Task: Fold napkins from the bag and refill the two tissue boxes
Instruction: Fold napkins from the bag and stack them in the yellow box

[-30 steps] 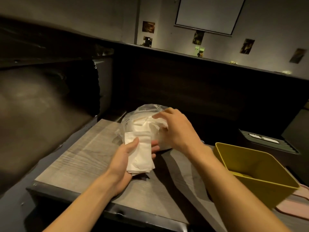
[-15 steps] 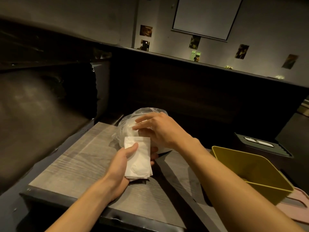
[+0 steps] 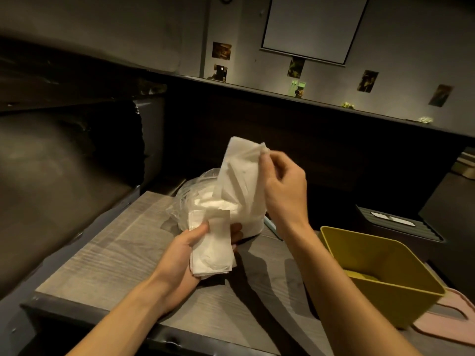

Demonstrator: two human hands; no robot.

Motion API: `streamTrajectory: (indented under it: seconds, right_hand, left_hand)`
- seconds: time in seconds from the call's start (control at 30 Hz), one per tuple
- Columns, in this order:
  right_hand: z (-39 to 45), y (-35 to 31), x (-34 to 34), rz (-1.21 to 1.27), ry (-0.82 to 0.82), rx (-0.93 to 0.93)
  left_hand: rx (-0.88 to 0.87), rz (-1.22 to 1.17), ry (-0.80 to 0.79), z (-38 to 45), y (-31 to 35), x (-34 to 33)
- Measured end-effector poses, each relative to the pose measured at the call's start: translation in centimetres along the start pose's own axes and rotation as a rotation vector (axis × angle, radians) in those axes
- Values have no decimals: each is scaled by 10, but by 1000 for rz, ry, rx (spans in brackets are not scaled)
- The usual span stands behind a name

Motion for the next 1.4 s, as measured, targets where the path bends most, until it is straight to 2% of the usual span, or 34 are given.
streamTrajectory:
  seconds: [0.1, 0.17, 0.27, 0.4, 0.6, 0.8, 0.87, 0.93, 1.0, 1.07, 1.17, 1.27, 1.33, 1.4]
  right_hand:
    - [-46, 10, -3, 303, -152, -333]
    - [-73, 16, -6, 300, -199, -405]
    - [-92, 26, -5, 72, -186, -282]
    - [-101, 35, -5, -4, -249, -214]
    - [-101, 31, -3, 58, -197, -143]
    - [-102, 34, 8, -252, -226, -42]
    - [-103, 32, 18, -228, -140, -50]
    - [-103, 30, 24, -53, -23, -93]
    - [-103, 29, 19, 146, 11, -171]
    - [-105, 26, 8, 136, -46, -175]
    - [-109, 22, -9, -121, -198, -65]
    - [-113, 19, -14, -303, -259, 14]
    - [-116, 20, -10, -265, -240, -19]
    - [-120, 30, -7, -108, -245, -175]
  left_hand:
    - [21, -38, 20, 3, 0, 6]
    - [18, -34, -22, 3, 1, 5]
    - [-46, 51, -77, 1, 1, -2]
    - [-166, 134, 28, 5, 4, 5]
    - [-107, 256, -63, 4, -4, -7]
    - [-98, 134, -47, 8, -1, -1]
    - [-99, 86, -46, 10, 0, 1]
    - [-101, 91, -37, 10, 0, -1]
    - [-100, 130, -35, 10, -1, -3]
    - [-60, 116, -60, 8, -5, -6]
    - [-21, 87, -140, 3, -5, -12]
    - [-37, 141, -99, 3, -6, -12]
    - [-44, 147, -60, 6, -6, -7]
    - [-41, 102, -93, 6, -5, -6]
Point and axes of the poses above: each hand's wrist, its own z-axis towards the middle knuckle, its own x-axis out of the back of the hand, y = z × x, the point moved 7 cm from there along z, towards the middle knuckle, and after that the axes turned 14 degrees about x, right-handed, at the moved point
